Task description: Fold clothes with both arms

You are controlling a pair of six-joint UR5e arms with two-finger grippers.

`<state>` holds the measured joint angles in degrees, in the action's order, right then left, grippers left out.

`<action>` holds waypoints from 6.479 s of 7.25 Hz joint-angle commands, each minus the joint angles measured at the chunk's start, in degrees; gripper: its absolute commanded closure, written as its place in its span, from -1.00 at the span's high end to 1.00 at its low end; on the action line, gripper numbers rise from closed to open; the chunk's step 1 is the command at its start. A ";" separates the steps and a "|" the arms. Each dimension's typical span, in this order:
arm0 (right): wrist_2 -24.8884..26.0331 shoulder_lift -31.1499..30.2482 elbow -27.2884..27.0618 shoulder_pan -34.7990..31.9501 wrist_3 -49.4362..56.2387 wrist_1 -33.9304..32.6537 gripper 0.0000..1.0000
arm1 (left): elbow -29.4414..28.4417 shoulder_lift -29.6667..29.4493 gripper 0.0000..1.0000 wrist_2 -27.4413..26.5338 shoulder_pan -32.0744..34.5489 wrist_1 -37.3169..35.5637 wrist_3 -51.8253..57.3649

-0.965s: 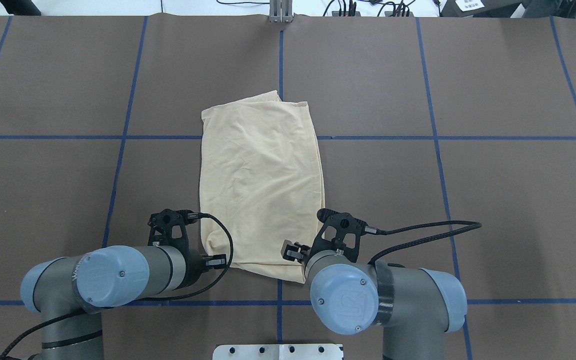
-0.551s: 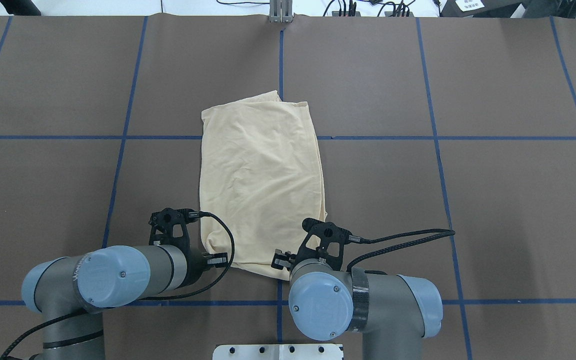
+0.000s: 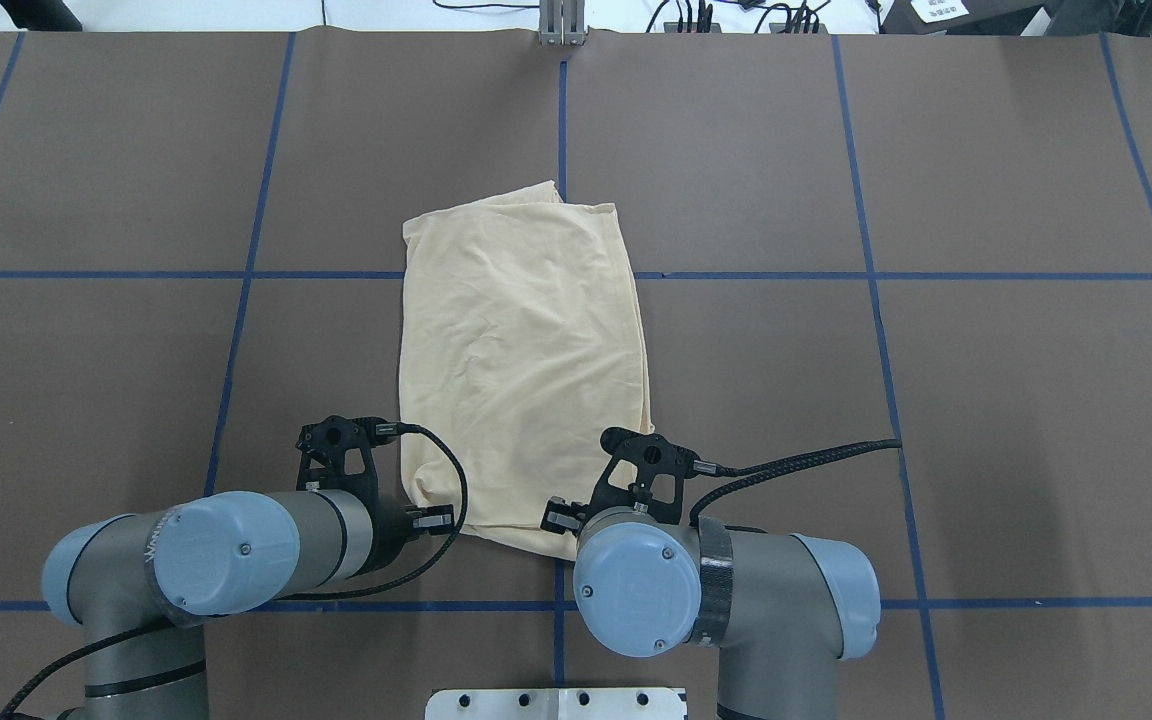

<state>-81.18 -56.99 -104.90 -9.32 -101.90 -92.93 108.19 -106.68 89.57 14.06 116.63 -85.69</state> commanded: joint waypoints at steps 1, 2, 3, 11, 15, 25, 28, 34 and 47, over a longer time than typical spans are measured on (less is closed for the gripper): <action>0.15 2.74 4.68 -0.08 -2.23 0.90 0.55 | 0.00 -0.02 -1.00 -0.01 0.00 0.00 0.00; 0.15 3.72 5.93 -0.08 -3.55 0.90 0.55 | 0.00 -0.02 -1.00 -0.01 0.00 0.00 0.00; 0.23 3.46 6.46 -0.08 -3.57 0.82 0.53 | 0.00 -0.02 -1.00 -0.01 0.00 0.00 0.00; 0.50 3.73 6.12 -0.26 -7.17 0.55 -1.00 | -0.09 -0.28 -1.00 0.08 0.00 0.00 0.18; 0.32 -0.46 -2.63 -1.23 -6.64 0.20 -1.00 | 4.54 0.33 -1.00 0.43 0.09 -0.26 0.53; 1.12 4.13 -0.54 -9.71 4.57 -1.16 -1.00 | 6.28 -11.60 -1.00 4.91 9.19 -21.97 10.94; -2.48 14.24 14.24 -17.82 10.40 0.80 -1.00 | -1.73 -15.22 -1.00 5.17 18.61 -21.45 19.49; -6.60 18.75 26.41 -22.48 21.00 8.11 0.99 | -17.93 -18.48 0.99 5.17 22.32 -8.10 28.71; -50.19 -24.95 -6.54 -67.28 92.44 -10.70 1.00 | 0.48 21.31 1.00 35.23 73.86 -14.68 102.74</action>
<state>-128.11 -74.01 -111.18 -71.10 -18.76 -103.78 112.85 -89.02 123.38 80.68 102.14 5.79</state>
